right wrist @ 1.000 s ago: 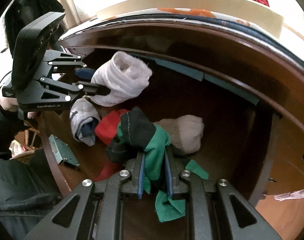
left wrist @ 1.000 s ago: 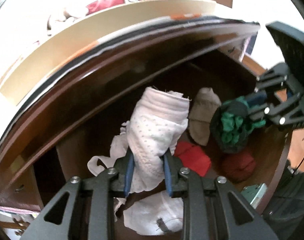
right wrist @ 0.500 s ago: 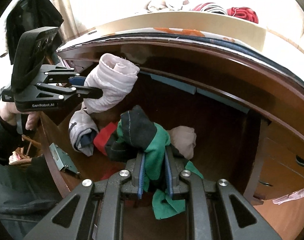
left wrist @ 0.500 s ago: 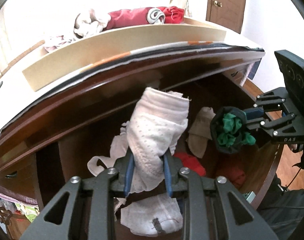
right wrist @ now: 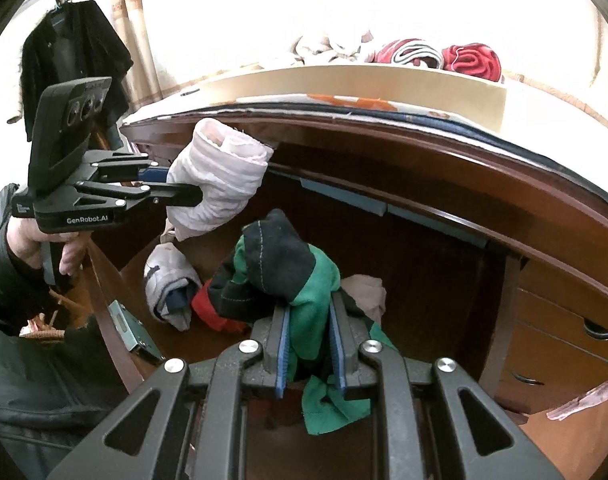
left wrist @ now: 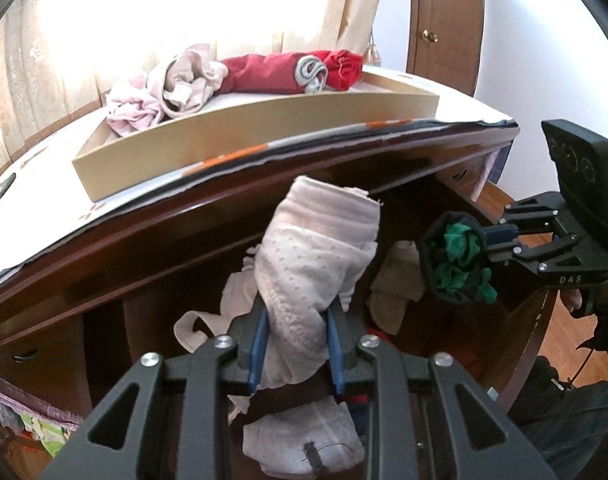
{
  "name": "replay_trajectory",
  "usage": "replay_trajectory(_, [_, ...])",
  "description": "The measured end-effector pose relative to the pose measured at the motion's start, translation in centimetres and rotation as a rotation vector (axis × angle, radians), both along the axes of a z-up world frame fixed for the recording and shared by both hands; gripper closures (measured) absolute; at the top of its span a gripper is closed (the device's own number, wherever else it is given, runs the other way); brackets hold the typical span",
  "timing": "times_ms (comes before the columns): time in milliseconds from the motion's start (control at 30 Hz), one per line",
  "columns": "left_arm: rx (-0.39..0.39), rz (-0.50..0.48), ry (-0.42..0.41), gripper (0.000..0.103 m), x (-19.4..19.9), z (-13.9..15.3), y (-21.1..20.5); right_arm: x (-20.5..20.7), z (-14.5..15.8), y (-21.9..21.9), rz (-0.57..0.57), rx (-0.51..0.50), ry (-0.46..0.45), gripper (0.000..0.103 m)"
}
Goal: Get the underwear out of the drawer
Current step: 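Lift the white garment with the left tool while the right tool lifts the green sock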
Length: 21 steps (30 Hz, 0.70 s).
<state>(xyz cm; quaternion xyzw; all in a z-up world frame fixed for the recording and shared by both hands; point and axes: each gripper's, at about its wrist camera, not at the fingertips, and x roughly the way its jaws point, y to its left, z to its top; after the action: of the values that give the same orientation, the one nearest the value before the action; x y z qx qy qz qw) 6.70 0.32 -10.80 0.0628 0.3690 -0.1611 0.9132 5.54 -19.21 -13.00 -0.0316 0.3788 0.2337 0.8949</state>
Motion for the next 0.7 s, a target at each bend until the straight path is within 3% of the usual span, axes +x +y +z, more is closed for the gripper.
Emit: replay_trajectory(700, [-0.060, 0.014, -0.129, 0.079, -2.1, 0.4, 0.6, -1.1, 0.6, -0.9, 0.002, 0.095, -0.071, 0.084])
